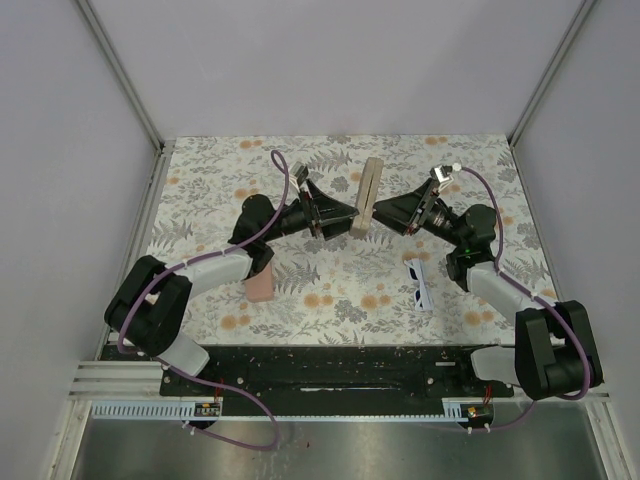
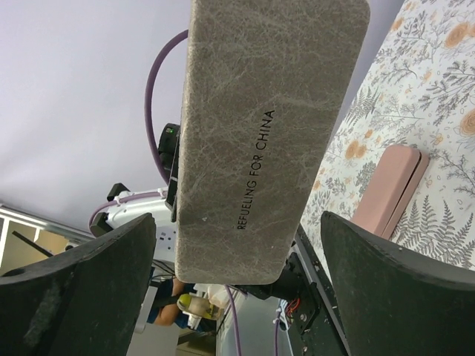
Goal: Organize the sunglasses
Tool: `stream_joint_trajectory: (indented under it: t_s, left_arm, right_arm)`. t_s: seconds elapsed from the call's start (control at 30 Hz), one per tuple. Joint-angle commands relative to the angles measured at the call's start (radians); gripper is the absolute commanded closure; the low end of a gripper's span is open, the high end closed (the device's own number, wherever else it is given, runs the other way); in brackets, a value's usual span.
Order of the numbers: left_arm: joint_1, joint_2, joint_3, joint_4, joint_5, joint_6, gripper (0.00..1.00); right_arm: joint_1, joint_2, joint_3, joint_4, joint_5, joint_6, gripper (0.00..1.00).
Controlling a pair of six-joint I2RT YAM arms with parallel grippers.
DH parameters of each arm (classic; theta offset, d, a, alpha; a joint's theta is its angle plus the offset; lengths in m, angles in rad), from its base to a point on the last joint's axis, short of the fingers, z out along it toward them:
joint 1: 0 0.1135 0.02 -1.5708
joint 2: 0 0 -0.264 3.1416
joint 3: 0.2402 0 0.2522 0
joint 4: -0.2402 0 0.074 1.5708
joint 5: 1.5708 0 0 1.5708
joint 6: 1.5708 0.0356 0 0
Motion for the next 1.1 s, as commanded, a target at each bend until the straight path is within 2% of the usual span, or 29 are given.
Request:
stream_joint_trajectory:
  t_s: [0.0,0.17,0.4,0.57,0.63,0.73,0.83,0.87,1.07]
  left_arm:
    - [-0.02,-0.022,0.013,0.142,0.006,-0.029,0.6]
    - [-0.041,-0.015,0.026,0.144,0.007,-0.033,0.6]
    - [-0.057,0.024,0.036,0.185,0.004,-0.066,0.6]
    - [-0.057,0.028,0.032,0.179,0.001,-0.052,0.61]
    - [-0.058,0.021,0.032,0.14,-0.005,-0.018,0.62]
    - [-0.063,-0.01,0.036,0.002,-0.026,0.083,0.63]
    - [-0.083,-0.041,0.071,-0.234,-0.083,0.231,0.63]
    - [-0.09,-0.051,0.09,-0.353,-0.114,0.28,0.63]
    - [-0.152,-0.061,0.229,-0.813,-0.34,0.551,0.62]
  right_arm:
    - [-0.002,-0.008,0.047,0.069,-0.034,0.015,0.01]
    - [-0.004,-0.004,0.05,0.092,-0.043,0.026,0.02]
    - [-0.004,0.01,0.038,0.138,-0.055,0.059,0.31]
    - [-0.004,0.004,0.029,0.121,-0.055,0.049,0.46]
    - [-0.004,-0.011,0.032,0.071,-0.051,0.017,0.48]
    - [-0.004,-0.048,0.059,-0.102,-0.042,-0.087,0.53]
    - [-0.001,-0.103,0.097,-0.333,-0.014,-0.207,0.57]
    - [-0.001,-0.114,0.108,-0.407,0.0,-0.252,0.58]
    - [-0.001,-0.139,0.202,-0.806,0.118,-0.477,0.62]
